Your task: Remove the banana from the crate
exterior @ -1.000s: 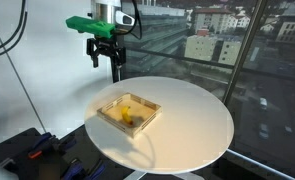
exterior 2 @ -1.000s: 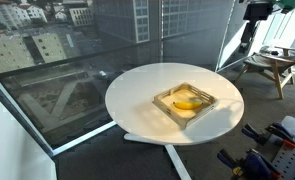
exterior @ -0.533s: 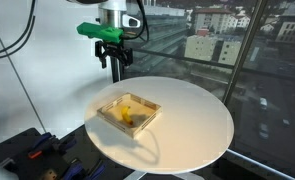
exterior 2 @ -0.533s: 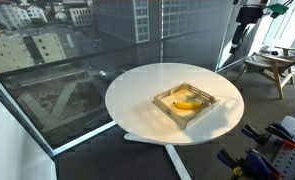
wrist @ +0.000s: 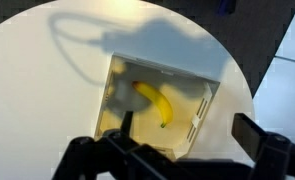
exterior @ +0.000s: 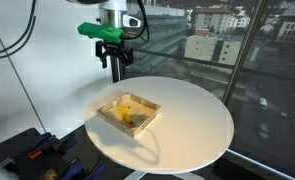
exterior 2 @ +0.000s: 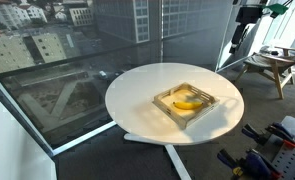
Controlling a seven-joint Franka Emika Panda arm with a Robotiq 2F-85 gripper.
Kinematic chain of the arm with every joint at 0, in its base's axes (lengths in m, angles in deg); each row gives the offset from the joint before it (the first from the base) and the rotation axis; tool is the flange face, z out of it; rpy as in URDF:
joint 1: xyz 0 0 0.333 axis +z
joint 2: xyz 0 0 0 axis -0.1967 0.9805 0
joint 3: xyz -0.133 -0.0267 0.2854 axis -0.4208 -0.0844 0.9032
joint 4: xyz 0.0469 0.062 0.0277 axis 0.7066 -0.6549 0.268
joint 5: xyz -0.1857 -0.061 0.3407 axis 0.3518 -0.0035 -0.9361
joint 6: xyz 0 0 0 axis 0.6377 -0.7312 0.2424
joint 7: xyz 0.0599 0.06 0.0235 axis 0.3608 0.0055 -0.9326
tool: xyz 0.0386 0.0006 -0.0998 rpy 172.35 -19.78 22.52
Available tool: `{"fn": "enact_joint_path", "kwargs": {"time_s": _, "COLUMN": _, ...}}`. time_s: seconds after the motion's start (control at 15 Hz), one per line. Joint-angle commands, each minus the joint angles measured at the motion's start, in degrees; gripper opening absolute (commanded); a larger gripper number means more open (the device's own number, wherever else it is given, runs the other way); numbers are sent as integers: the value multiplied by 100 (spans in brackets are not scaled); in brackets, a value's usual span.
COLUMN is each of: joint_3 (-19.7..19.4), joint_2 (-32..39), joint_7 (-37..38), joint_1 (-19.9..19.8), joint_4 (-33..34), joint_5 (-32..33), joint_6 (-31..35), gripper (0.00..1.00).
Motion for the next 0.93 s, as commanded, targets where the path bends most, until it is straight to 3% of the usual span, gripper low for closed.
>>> {"fn": "enact_joint_path", "kwargs": {"time_s": 0.0, "joint_3": 87, "joint_2": 6, "joint_7": -17, "joint_1": -91, "joint_4": 9, "joint_5": -23, "joint_6": -12, "gripper": 100}}
{"fn": "enact_joint_path", "kwargs": {"time_s": 0.87, "joint_3": 200, "joint_2": 225, "joint_7": -144, "joint_1": 21, "joint_4": 529, "joint_5": -165, "joint_6": 481, "gripper": 100}}
